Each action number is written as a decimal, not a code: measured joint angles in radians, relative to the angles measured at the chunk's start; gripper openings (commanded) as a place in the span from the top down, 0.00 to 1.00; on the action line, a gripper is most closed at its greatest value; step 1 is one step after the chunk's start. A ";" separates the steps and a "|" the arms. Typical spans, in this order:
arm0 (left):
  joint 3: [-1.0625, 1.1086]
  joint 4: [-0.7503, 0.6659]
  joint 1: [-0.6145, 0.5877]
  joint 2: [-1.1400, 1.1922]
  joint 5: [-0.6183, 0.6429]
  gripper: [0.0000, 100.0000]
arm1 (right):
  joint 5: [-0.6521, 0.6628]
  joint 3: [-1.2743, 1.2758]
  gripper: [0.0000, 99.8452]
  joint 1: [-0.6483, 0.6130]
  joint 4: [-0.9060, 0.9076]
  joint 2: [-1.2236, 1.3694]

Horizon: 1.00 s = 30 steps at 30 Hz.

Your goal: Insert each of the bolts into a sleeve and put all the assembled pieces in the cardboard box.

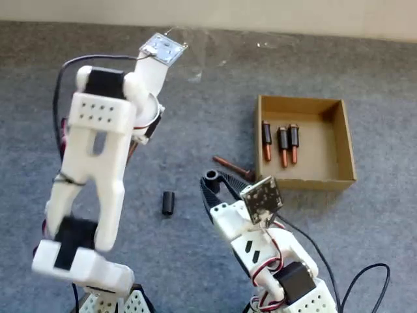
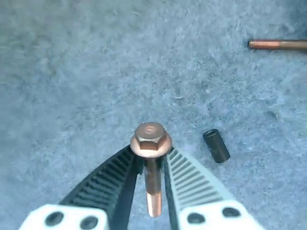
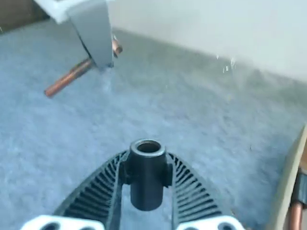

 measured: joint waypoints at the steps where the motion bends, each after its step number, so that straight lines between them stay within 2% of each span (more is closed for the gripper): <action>1: 0.017 0.000 0.000 -0.031 0.000 0.99 | 0.000 0.003 0.99 0.000 -0.026 0.000; 5: 0.110 -0.080 0.002 -0.146 0.000 0.99 | 0.000 0.074 0.99 -0.002 -0.146 0.000; 10: 0.304 -0.256 0.000 -0.293 0.003 0.99 | 0.002 0.124 0.99 -0.005 -0.264 0.000; 17: 0.606 -0.560 0.020 -0.532 0.003 0.99 | 0.002 0.124 0.99 -0.005 -0.295 0.002; 25: 0.970 -0.999 0.170 -0.816 0.000 0.99 | 0.002 0.124 0.99 -0.005 -0.296 0.002; 30: 1.074 -1.203 0.173 -0.924 0.000 0.99 | 0.002 0.124 0.99 -0.005 -0.296 0.002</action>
